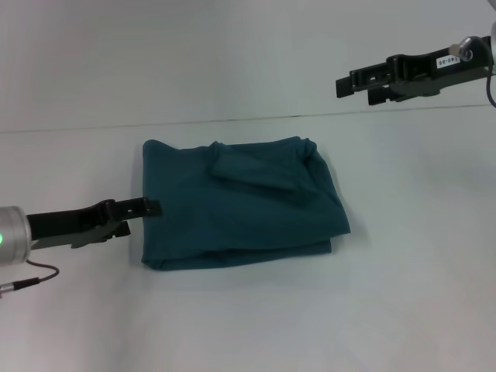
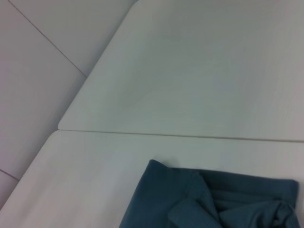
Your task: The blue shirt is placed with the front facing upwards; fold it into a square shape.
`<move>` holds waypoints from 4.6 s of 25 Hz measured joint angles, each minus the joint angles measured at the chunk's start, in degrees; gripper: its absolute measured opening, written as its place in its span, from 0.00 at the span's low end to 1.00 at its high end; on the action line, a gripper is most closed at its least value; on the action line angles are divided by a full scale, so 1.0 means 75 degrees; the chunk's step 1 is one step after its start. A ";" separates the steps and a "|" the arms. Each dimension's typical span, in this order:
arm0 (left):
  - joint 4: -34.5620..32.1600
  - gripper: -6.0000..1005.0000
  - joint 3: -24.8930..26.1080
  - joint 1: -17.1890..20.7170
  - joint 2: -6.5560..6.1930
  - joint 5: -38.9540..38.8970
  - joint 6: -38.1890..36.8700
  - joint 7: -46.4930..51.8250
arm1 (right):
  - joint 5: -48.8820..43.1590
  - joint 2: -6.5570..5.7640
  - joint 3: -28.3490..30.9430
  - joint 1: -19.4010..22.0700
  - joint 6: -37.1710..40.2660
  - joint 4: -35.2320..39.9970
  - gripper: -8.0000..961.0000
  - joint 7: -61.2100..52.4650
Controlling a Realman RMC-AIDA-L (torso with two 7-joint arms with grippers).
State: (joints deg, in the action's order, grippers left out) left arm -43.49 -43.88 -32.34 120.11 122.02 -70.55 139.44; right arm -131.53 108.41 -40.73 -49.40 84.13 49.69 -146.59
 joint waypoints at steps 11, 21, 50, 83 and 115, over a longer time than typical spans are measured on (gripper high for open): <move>0.1033 0.90 -0.0119 -0.0825 -0.0099 0.0745 0.0876 0.0074 | 0.0037 -0.0068 0.0089 0.0175 0.0242 0.0040 0.89 -0.0007; 0.1585 0.87 -0.0454 -0.1207 -0.0081 0.0765 0.1220 0.0235 | 0.0041 -0.0086 0.0088 0.0194 0.0271 0.0044 0.89 -0.0013; 0.0736 0.10 -0.0489 -0.0926 0.0037 0.0719 -0.0544 0.0391 | 0.0106 -0.0099 0.0232 0.0287 0.0273 0.0113 0.89 0.0020; -0.1243 0.26 0.1879 0.0419 -0.0341 0.2282 -0.2251 0.0910 | 0.0143 -0.0124 0.0309 0.0379 0.0298 0.0101 0.89 0.0076; -0.0766 0.92 0.3141 0.0733 -0.0219 0.0427 -0.4209 0.0004 | 0.0138 -0.0039 -0.0157 0.0144 0.0465 0.0083 0.89 0.0515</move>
State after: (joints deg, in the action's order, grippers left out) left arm -49.24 -20.33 -26.84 118.47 125.21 -102.12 139.47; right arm -130.50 108.12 -41.91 -48.32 87.62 50.31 -142.73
